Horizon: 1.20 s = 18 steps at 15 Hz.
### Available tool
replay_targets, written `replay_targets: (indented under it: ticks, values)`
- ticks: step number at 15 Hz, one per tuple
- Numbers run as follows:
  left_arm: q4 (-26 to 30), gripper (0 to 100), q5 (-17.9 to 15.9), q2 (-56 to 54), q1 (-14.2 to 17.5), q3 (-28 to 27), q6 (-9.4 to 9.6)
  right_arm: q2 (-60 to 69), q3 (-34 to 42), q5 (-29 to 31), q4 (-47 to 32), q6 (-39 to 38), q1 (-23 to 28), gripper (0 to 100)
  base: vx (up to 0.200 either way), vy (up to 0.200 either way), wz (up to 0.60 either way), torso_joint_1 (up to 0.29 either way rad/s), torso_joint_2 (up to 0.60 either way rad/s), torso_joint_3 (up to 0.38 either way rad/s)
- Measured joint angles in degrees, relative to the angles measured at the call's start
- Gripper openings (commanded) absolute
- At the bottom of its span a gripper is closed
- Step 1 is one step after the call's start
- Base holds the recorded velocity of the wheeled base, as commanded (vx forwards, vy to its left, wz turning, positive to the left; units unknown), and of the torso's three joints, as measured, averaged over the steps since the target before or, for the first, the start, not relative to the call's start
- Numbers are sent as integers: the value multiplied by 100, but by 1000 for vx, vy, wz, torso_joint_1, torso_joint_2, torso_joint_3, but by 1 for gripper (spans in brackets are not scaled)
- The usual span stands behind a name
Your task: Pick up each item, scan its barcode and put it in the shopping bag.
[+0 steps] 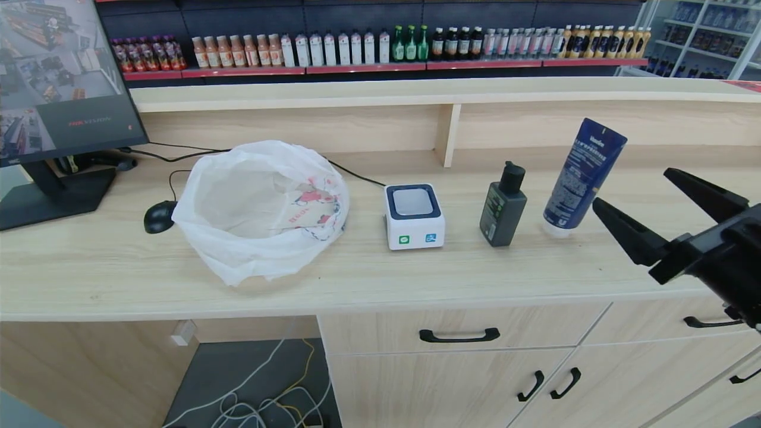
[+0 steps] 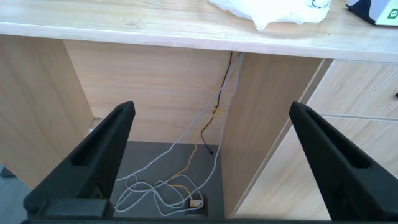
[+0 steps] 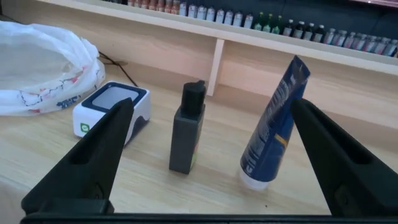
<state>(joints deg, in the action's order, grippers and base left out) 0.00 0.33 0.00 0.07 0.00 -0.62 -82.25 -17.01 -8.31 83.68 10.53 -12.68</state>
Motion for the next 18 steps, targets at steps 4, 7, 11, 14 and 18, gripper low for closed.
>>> replay_targets:
  ticks: [4, 7, 11, 14, 18]
  values:
    - [0, 100, -1, 0, 0, 0, 2, -892, -226, 213, 434, -28, -173, 100, 0, 0, 0, 0, 0, 0]
    - [0, 100, -1, 0, 0, 0, 2, -1306, -549, 229, 456, -72, -261, 100, 0, 0, 0, 0, 0, 0]
    - [0, 100, -1, 0, 0, 0, 2, -1751, -796, 350, 486, -332, -424, 100, 0, 0, 0, 0, 0, 0]
    - [0, 100, -1, 0, 0, 0, 2, -2097, -1097, 673, 490, -396, -444, 100, 0, 0, 0, 0, 0, 0]
    - [0, 100, 0, 0, 0, 0, -2, -2428, -1402, 820, 489, -536, -455, 100, 0, 0, 0, 0, 0, 0]
